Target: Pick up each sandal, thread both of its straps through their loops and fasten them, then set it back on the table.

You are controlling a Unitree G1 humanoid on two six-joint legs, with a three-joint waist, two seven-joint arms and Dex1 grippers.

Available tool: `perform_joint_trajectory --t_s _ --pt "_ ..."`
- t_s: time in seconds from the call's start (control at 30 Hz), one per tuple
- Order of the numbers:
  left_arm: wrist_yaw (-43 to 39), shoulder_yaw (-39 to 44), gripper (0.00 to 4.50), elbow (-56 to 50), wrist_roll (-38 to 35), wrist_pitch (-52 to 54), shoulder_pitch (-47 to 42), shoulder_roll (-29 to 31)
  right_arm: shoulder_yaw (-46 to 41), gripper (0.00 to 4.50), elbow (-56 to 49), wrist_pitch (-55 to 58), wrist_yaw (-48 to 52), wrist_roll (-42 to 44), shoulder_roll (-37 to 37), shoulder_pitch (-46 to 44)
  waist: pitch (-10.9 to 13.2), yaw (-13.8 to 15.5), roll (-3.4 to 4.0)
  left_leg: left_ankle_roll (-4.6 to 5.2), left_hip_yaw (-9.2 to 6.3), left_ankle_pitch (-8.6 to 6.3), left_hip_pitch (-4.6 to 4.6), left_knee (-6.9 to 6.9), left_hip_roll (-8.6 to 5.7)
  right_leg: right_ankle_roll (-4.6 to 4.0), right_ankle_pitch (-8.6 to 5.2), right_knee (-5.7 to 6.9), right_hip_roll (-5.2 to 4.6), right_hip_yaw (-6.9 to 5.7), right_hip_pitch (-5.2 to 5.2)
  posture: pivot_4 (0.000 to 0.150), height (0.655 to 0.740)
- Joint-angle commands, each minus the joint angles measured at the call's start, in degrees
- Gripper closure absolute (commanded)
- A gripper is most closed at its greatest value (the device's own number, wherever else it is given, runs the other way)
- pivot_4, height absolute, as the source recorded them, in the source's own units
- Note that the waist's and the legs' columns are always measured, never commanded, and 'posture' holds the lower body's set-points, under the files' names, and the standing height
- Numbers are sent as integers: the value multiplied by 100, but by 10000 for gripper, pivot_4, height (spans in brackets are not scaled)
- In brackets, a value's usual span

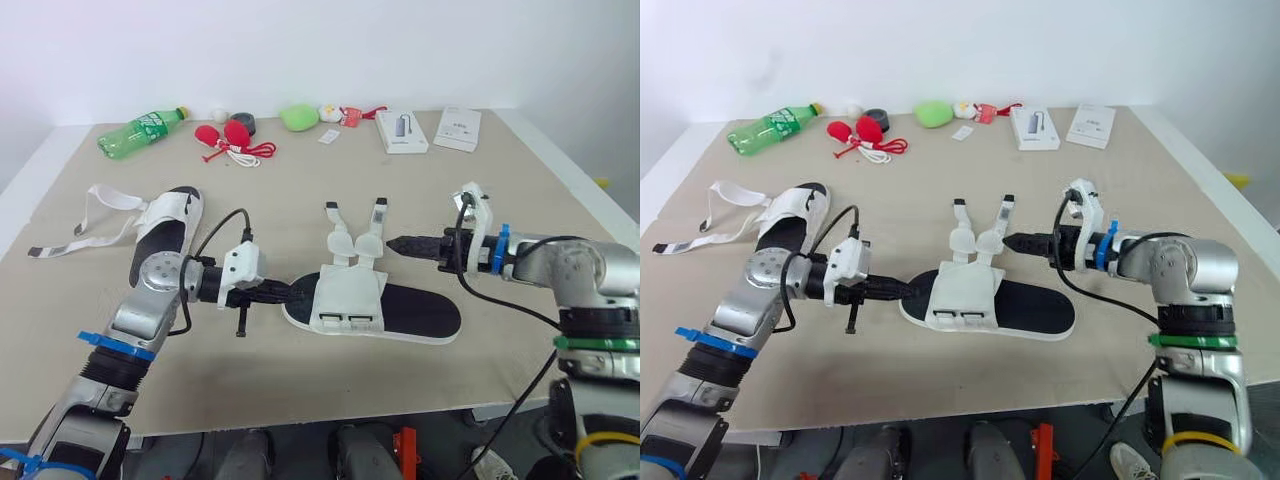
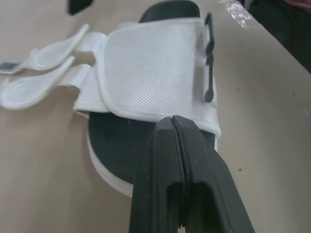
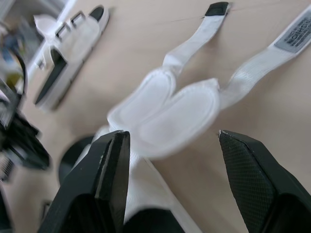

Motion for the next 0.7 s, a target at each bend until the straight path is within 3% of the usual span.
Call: perform_joint_trajectory --t_s 0.03,0.3,0.7 --pt "-92 -6 44560 -2 21 -106 -232 -63 -445 13264 723 410 -447 -59 164 -474 0 0 0 0 0 0 -1 1 0 0 0 0 1 -1 -1 1500 7400" --pt "-137 -32 44560 -112 8 -92 -257 -158 -409 13264 1954 517 -540 -348 367 -926 0 -10 0 5 17 -3 -5 -4 -4 1 0 1 9 10 -9 1500 7400" --pt "-117 11 44560 4 175 -177 -119 46 -450 13264 3601 -648 -441 -857 751 -1701 0 -123 1 6 51 -2 -4 -4 1 5 3 5 19 21 -15 1500 7400"
